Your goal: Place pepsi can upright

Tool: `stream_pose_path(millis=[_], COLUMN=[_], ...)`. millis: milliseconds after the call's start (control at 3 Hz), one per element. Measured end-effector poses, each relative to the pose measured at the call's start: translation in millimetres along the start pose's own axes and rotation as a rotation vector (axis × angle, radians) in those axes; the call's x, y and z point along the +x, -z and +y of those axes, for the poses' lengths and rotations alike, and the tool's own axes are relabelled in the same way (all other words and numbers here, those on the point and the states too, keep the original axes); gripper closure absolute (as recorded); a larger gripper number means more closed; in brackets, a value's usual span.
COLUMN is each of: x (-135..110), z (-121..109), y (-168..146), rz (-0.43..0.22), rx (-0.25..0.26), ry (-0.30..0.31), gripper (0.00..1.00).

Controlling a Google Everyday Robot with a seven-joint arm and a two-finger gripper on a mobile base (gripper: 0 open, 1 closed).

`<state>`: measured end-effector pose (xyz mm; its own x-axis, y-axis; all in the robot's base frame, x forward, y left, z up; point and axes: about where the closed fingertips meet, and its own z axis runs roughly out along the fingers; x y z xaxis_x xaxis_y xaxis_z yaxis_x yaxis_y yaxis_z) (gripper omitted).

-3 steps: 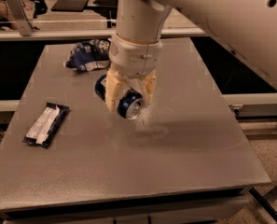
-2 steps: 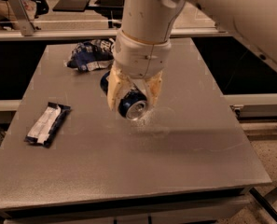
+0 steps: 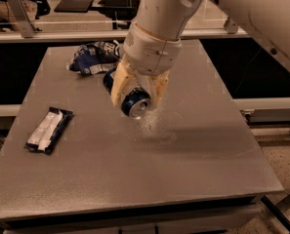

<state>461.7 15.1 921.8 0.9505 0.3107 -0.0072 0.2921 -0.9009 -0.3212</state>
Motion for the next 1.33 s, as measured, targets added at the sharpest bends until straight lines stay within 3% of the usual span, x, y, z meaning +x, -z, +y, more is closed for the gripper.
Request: stream_pose_path(millis=[333,667,1000,1333], x=[9.2,30.9,57.1,95.5], z=[19.8,22.2,18.9,3.5], y=[7.0,17.4,31.0,47.0], rz=[-0.051,-0.091,-0.108,-0.071], rx=[0.156,0.366,0.512,0.648], ry=[-0.033,-0.079,-0.139,-0.211], gripper=[1.0,1.0,1.0,1.0])
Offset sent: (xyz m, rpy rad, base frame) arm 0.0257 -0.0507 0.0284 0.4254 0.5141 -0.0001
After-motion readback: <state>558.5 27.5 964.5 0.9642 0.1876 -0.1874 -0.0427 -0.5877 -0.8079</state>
